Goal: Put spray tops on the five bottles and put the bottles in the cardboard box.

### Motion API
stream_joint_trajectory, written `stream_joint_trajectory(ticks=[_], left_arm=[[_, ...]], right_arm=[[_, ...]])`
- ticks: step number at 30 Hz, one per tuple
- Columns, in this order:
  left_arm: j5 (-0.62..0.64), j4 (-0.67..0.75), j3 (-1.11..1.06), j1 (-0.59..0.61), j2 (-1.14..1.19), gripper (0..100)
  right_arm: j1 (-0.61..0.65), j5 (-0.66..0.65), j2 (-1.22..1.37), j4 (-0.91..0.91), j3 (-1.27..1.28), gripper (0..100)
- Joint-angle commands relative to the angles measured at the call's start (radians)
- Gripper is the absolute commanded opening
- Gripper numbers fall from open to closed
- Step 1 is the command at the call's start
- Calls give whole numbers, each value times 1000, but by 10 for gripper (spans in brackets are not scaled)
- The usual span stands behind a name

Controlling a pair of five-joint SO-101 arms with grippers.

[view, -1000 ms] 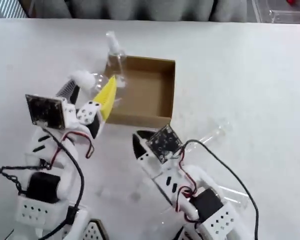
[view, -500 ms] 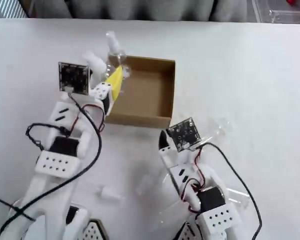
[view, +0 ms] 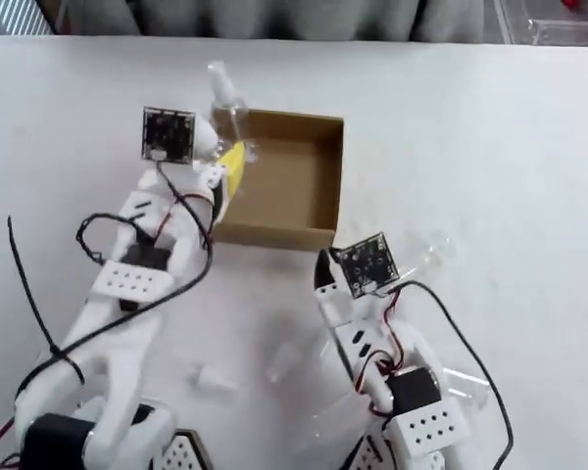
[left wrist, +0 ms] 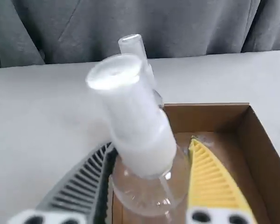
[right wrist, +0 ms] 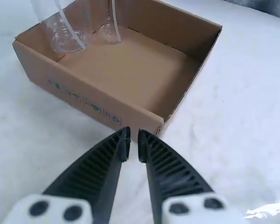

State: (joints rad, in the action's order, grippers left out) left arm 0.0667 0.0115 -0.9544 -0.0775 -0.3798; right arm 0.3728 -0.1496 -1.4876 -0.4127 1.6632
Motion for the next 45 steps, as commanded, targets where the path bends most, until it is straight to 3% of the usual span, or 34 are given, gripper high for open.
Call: stream_joint_trajectory(ticks=[1,19,28,45], left_arm=[[-6,35,110,12,51,22],[-6,35,307,13,332,23],[-6,135,319,58,409,23],[-6,135,345,42,443,24]], right_arm=[[-10,9,-10,16,-11,16],[-16,9,-10,24,8,16],[-12,8,-10,24,8,16],[-16,6,-10,24,9,16]])
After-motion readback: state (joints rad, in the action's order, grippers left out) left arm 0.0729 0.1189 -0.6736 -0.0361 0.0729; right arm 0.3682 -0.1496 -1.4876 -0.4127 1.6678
